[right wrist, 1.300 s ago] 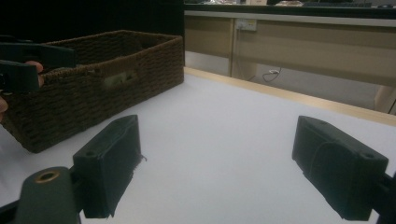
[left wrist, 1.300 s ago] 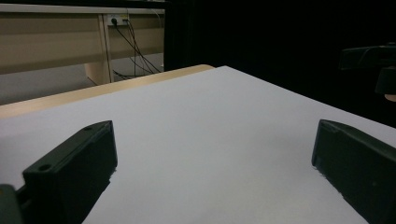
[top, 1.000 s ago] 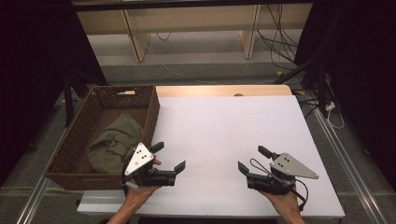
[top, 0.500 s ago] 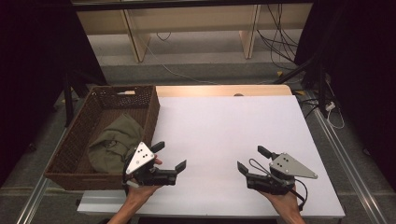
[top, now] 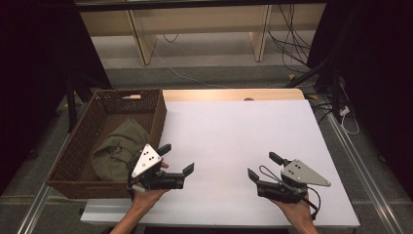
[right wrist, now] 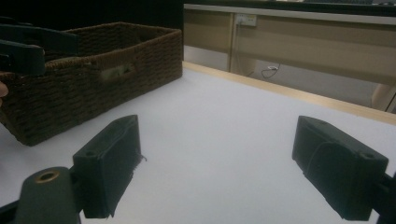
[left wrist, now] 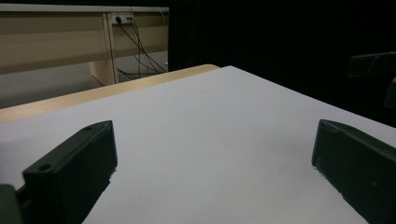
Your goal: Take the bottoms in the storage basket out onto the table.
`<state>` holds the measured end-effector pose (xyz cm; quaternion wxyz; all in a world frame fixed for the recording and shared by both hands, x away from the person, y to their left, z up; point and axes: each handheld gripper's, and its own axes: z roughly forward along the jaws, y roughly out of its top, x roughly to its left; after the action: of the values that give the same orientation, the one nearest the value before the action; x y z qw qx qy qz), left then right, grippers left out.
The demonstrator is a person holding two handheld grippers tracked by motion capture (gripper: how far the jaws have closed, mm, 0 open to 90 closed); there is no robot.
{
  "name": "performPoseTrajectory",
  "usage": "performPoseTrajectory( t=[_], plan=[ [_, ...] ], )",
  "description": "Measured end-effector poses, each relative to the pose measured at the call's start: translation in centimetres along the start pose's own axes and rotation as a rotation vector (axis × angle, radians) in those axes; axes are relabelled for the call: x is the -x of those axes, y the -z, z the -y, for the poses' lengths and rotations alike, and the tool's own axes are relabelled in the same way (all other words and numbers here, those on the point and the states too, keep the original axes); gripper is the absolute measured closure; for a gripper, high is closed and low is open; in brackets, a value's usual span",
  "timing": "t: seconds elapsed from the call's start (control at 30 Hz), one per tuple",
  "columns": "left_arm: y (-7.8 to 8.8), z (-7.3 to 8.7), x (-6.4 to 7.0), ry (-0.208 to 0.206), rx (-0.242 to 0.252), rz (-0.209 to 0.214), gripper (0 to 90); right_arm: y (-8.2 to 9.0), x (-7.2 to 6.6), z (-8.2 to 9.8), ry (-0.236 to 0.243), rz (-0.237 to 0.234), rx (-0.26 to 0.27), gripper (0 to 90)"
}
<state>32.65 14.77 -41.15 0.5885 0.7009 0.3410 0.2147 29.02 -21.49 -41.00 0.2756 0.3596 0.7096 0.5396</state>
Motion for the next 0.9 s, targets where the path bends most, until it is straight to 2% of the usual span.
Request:
performPoseTrajectory(
  t=[0.33, 0.57, 0.9],
  plan=[
    [-0.3, -0.7, -0.2, 0.021, -0.032, -0.011, 0.0, -0.1, 0.0, 0.0, 0.000, -0.003, 0.000, 16.6],
    [-1.3, -1.3, -0.4, 0.044, -0.091, -0.003, 0.0, -0.1, 0.1, 0.0, -0.008, -0.004, -0.004, 16.6],
    [-1.7, -1.9, -0.8, 0.054, -0.134, -0.008, 0.0, -0.1, 0.0, 0.0, -0.001, -0.009, -0.009, 16.6]
  ],
)
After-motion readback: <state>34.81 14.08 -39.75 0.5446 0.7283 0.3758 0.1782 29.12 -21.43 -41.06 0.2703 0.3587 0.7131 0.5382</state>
